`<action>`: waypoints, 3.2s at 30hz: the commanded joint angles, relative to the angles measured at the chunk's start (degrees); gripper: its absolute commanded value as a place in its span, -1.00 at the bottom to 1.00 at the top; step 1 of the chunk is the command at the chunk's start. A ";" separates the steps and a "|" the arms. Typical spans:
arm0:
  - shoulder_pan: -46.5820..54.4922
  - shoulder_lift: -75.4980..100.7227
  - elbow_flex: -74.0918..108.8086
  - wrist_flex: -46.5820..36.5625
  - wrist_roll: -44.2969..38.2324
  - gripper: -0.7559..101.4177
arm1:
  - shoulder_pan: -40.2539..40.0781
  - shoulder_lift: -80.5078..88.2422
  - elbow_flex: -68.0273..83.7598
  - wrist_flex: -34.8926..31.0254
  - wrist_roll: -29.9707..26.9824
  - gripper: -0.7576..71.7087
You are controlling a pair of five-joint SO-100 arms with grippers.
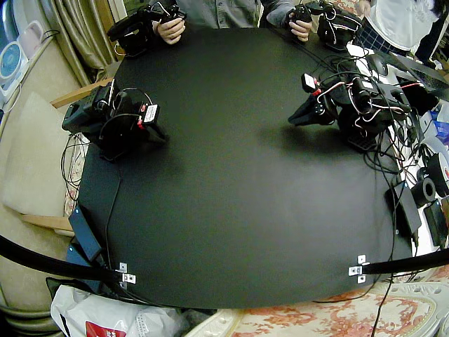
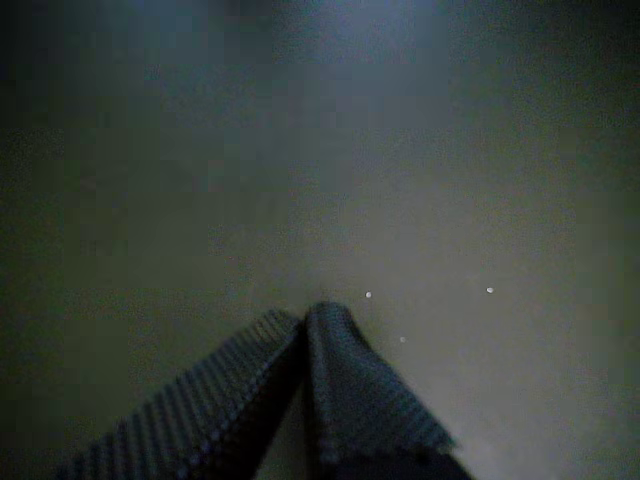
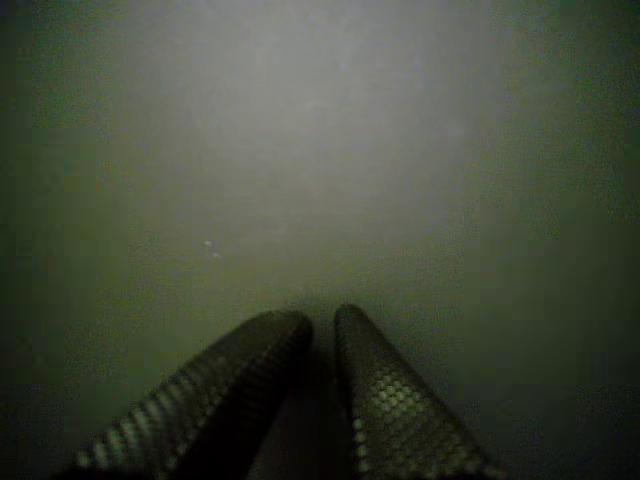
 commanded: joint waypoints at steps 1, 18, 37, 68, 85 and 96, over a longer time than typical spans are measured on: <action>0.00 1.41 0.88 -0.44 0.88 -0.99 | -0.79 0.88 -0.62 -0.97 0.62 -0.78; 3.69 1.41 0.79 -34.63 -3.78 -0.98 | 3.34 0.88 -15.64 -17.14 1.58 -0.99; 2.02 1.41 0.79 -40.78 -7.47 -0.99 | -4.22 0.88 -20.83 -27.51 -0.88 -0.99; 0.79 1.41 0.79 -22.59 -11.51 -0.99 | -4.57 -6.33 -42.10 -31.38 -12.74 -0.99; -0.53 1.41 0.79 -1.67 -16.08 -0.98 | -3.78 -6.15 -47.81 -32.08 -2.20 -0.99; 0.97 1.41 0.79 -0.79 -15.29 -0.98 | -17.31 -2.64 -50.71 -30.15 -12.30 -0.99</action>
